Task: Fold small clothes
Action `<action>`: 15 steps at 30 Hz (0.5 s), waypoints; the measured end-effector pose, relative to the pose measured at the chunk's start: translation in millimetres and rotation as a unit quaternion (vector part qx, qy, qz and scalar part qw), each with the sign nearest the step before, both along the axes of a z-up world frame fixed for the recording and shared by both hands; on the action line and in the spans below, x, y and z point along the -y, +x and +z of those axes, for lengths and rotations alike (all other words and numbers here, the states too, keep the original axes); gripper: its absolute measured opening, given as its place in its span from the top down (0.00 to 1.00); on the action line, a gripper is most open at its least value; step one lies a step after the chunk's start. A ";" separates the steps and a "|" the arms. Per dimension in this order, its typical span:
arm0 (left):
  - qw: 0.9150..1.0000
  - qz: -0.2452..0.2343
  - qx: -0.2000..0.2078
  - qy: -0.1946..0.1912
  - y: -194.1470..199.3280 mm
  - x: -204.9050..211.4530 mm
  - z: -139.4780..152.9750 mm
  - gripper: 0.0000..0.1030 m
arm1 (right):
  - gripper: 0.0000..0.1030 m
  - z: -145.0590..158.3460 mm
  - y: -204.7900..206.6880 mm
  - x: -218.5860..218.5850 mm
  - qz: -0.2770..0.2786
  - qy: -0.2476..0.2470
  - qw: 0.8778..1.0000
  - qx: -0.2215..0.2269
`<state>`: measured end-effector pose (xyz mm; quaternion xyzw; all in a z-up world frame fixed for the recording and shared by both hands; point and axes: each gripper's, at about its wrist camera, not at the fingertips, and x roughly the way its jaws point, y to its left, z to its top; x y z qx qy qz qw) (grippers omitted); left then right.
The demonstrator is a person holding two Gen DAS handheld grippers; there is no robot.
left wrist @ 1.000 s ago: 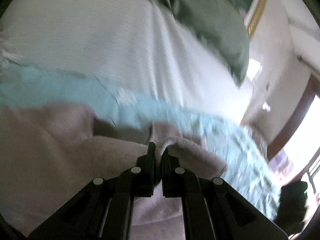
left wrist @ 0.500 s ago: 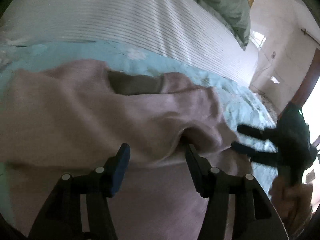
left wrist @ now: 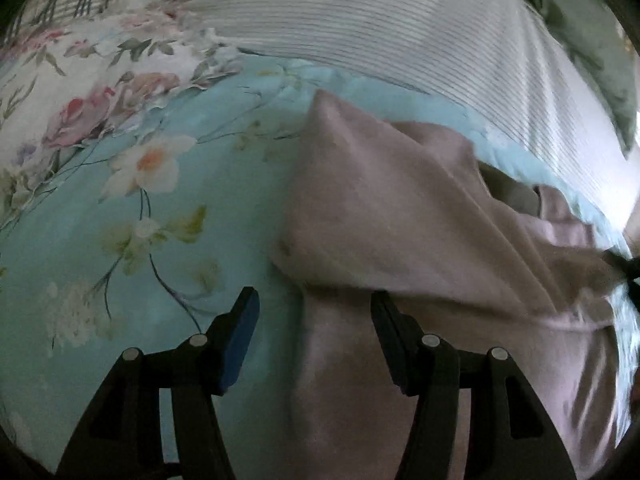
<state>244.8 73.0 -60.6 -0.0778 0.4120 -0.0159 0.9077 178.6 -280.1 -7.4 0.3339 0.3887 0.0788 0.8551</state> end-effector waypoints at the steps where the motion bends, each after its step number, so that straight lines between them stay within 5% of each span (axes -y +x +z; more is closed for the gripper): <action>1: 1.000 0.002 -0.003 0.000 4.9 -0.8 -2.7 0.43 | 0.95 18.5 -1.9 0.6 0.000 -0.009 1.000 0.029; 4: 1.000 0.021 -0.019 0.000 16.4 -4.2 -12.2 0.48 | 0.97 69.3 -19.3 9.7 -0.012 -0.038 0.993 0.108; 6: 0.998 0.047 -0.026 -0.020 19.7 -15.4 -17.0 0.53 | 0.97 76.6 -29.1 20.3 -0.021 -0.070 0.991 0.112; 10: 0.995 0.077 -0.020 -0.062 17.2 -32.3 -15.1 0.54 | 0.97 30.1 -29.4 43.6 -0.042 -0.094 0.994 0.045; 15: 0.997 0.063 -0.020 -0.036 21.1 -25.2 -14.7 0.54 | 0.97 -7.9 -35.0 76.2 -0.094 -0.065 0.993 0.008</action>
